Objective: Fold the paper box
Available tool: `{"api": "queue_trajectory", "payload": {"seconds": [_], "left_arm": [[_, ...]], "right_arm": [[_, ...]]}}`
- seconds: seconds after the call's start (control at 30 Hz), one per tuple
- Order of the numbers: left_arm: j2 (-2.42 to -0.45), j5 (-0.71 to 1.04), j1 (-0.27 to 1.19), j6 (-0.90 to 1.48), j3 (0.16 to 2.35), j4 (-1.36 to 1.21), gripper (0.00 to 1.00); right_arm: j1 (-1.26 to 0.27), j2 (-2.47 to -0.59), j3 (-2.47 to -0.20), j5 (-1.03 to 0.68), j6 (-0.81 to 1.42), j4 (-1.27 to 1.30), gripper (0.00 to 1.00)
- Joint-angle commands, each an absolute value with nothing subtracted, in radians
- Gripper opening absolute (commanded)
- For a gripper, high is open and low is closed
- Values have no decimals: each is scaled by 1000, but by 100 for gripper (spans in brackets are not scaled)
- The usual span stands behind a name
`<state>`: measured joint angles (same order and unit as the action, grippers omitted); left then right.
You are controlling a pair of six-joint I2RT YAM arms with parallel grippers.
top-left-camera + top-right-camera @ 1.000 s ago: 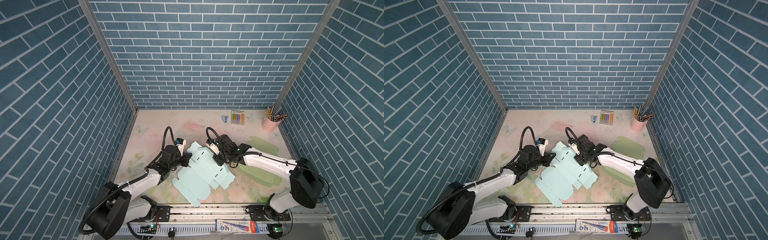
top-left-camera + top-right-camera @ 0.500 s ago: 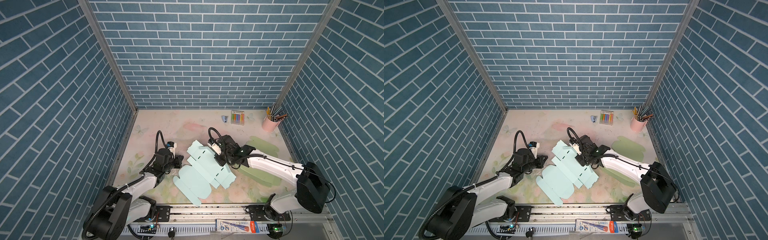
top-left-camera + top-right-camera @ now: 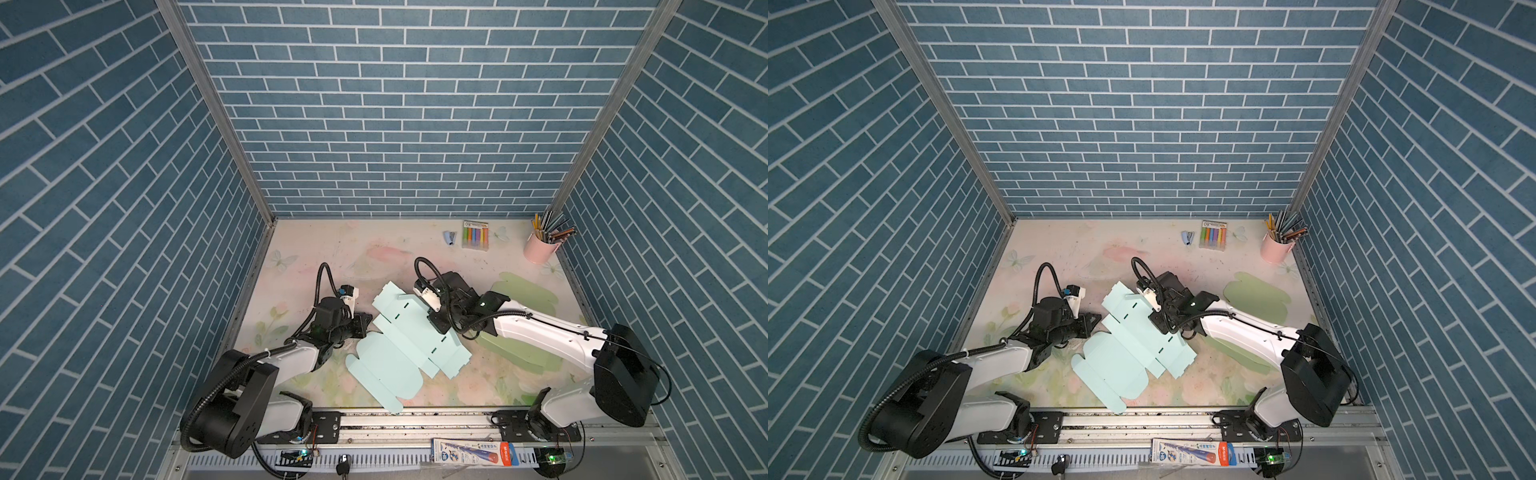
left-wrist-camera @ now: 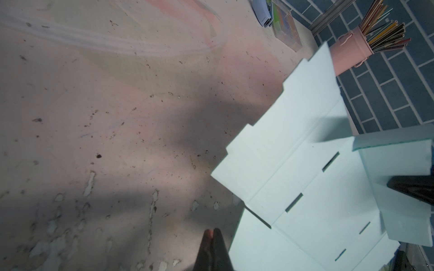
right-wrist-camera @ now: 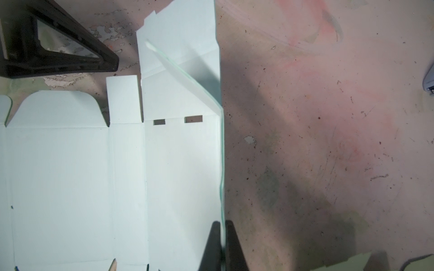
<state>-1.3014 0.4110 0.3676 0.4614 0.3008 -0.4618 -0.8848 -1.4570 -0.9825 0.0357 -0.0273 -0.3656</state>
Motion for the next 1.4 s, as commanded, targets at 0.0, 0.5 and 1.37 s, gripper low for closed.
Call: {"api": "queue_trajectory", "payload": {"seconds": [0.0,0.5,1.37], "left_arm": [[-1283,430,379,471,282,-485,0],[-1226,413,448,486,280,-459,0],[-1246,370,551,518,271,-482,0]], "right_arm": [[-893,-1447,-995,54,-52,-359,0],[-905,-1451,-1015,73,-57,-359,0],[-1123,-1485,-980,512,-223,-219,0]]}}
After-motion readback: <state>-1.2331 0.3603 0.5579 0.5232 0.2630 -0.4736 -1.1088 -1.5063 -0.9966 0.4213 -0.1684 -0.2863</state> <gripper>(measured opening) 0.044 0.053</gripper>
